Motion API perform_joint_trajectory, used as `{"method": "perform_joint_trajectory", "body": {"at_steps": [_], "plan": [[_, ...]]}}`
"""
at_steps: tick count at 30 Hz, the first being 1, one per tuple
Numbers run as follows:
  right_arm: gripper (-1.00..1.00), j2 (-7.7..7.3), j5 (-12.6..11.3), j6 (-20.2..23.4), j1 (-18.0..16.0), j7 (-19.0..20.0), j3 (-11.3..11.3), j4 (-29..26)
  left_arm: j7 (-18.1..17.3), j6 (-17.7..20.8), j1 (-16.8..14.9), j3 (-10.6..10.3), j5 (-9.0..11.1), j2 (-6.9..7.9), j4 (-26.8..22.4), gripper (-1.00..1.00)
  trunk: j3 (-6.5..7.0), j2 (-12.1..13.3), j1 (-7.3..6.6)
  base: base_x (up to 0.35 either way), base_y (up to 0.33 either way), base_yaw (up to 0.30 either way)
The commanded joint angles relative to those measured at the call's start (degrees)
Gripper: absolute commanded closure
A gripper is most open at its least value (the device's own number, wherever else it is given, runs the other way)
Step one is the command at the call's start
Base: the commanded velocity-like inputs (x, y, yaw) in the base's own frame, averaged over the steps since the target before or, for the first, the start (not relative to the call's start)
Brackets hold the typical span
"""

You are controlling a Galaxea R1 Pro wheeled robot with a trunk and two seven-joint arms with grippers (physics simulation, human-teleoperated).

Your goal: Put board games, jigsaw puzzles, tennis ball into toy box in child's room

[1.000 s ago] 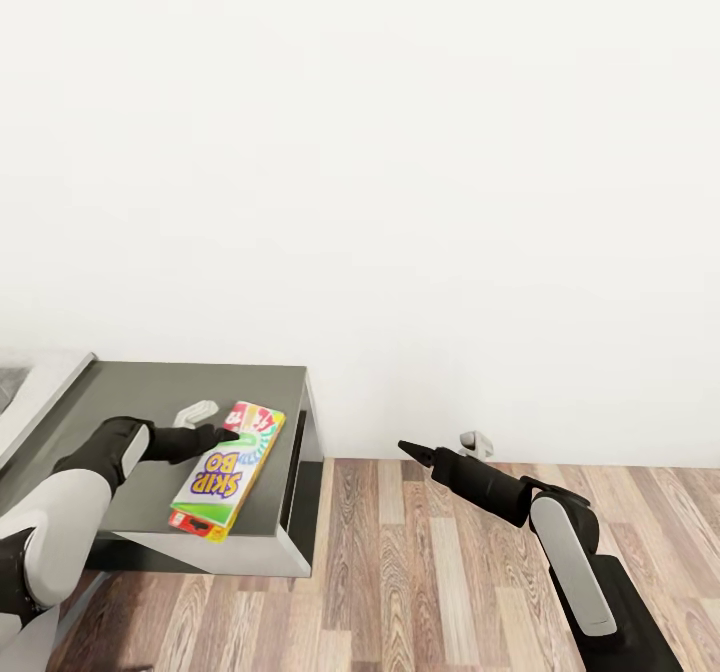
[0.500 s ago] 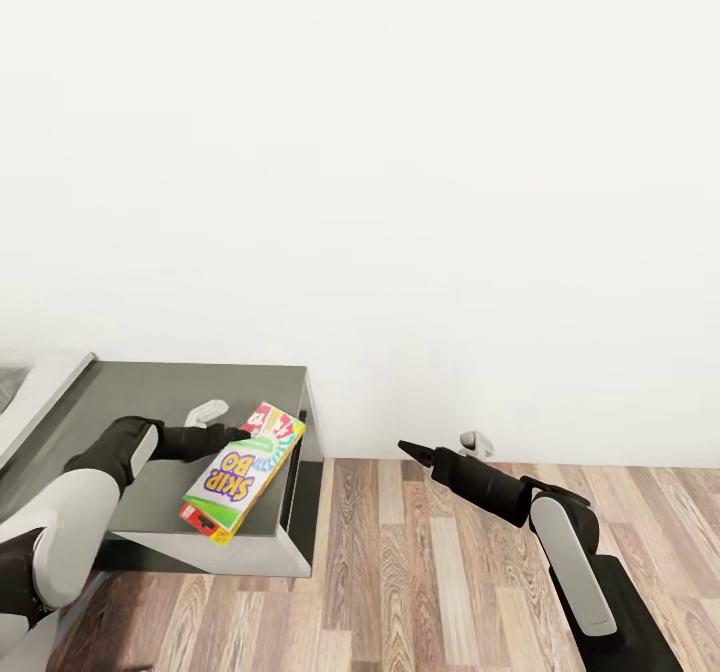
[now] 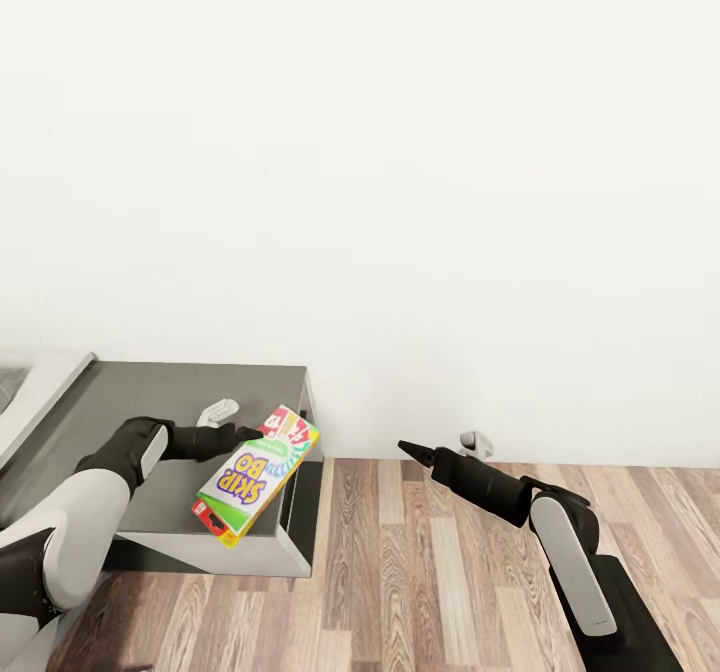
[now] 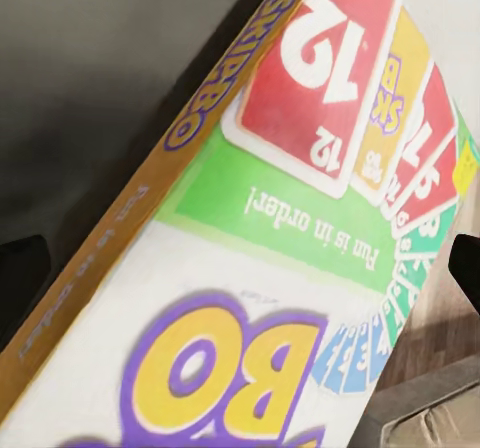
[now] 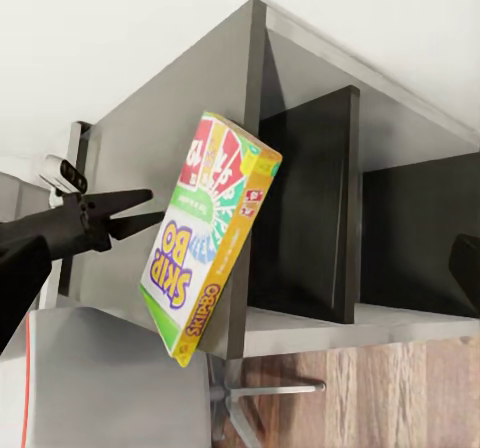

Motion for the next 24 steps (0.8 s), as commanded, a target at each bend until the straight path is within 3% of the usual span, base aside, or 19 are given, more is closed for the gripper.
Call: {"method": "perform_joint_trajectory", "body": {"at_steps": [1,7,14,22,24], "plan": [[-1.0,-0.03,0.3,0.2,0.0,0.3,0.0,0.0,-0.4,0.3,-0.1,0.3,-0.6,-0.04,0.0,-1.0,-0.1,-0.1,0.03,0.0,0.0,0.0],[-1.0,-0.03,0.3,0.2,0.0,0.4,0.0,0.0,-2.6,0.3,0.0,-5.3,-0.5,-0.04,0.0,-1.0,-0.1,-0.1,0.03,0.0,0.0,0.0],[-1.0,-0.03,0.3,0.2,0.0,0.4,0.0,0.0,-4.4,0.2,0.0,-6.4,-0.6,-0.03,-0.1,-1.0,-0.1,-0.1,0.03,0.0,0.0,0.0],[-1.0,-0.03,0.3,0.2,0.0,0.4,0.0,0.0,-4.9,0.2,0.0,-6.3,-0.3,0.48,-0.5,-1.0,-0.1,-0.1,0.03,0.0,0.0,0.0],[-1.0,-0.06,0.3,0.2,0.0,0.4,0.0,0.0,-6.5,0.2,0.0,-6.1,-0.1,0.91,-0.6,-1.0,-0.1,-0.1,0.03,0.0,0.0,0.0]]}}
